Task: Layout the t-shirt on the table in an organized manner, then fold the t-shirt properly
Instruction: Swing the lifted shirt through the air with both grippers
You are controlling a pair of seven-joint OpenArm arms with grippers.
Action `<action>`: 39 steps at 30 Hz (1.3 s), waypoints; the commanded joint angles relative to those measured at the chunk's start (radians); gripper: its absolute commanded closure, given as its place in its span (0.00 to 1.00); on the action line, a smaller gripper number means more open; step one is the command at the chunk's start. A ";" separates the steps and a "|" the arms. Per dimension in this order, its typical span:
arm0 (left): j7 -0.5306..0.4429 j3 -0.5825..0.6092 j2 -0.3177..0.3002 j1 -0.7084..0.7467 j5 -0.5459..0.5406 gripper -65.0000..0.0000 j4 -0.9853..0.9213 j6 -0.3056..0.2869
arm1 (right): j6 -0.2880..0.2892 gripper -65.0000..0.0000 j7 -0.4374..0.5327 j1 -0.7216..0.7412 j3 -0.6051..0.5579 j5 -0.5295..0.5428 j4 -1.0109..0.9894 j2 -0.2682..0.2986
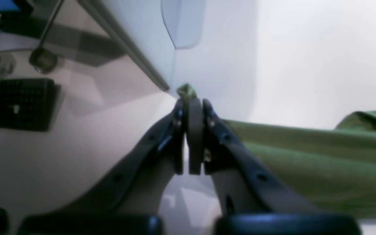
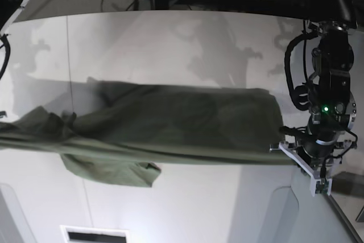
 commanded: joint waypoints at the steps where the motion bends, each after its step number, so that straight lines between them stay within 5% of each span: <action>1: -0.054 -0.011 -0.027 -0.037 0.037 1.00 0.008 0.009 | -0.013 1.00 0.009 0.037 -0.010 -0.028 0.016 0.038; 9: -0.143 -0.023 -0.072 -0.152 0.036 1.00 0.004 0.009 | -0.013 1.00 0.010 0.143 -0.094 -0.028 0.016 0.076; 22: -0.146 -0.026 0.175 -0.439 0.047 1.00 -0.056 0.009 | -0.013 1.00 0.012 0.307 -0.094 -0.029 0.016 0.110; 26: -0.152 -0.026 0.191 -0.524 0.048 1.00 -0.102 0.009 | -0.013 1.00 0.012 0.372 -0.096 -0.029 0.010 0.139; 32: -0.342 -0.025 0.191 -0.568 0.048 1.00 -0.171 0.009 | -0.013 1.00 0.015 0.455 -0.097 -0.029 -0.050 0.161; 39: -0.385 -0.019 0.192 -0.633 0.039 1.00 -0.234 0.009 | -0.013 1.00 0.138 0.481 -0.111 -0.029 -0.140 0.187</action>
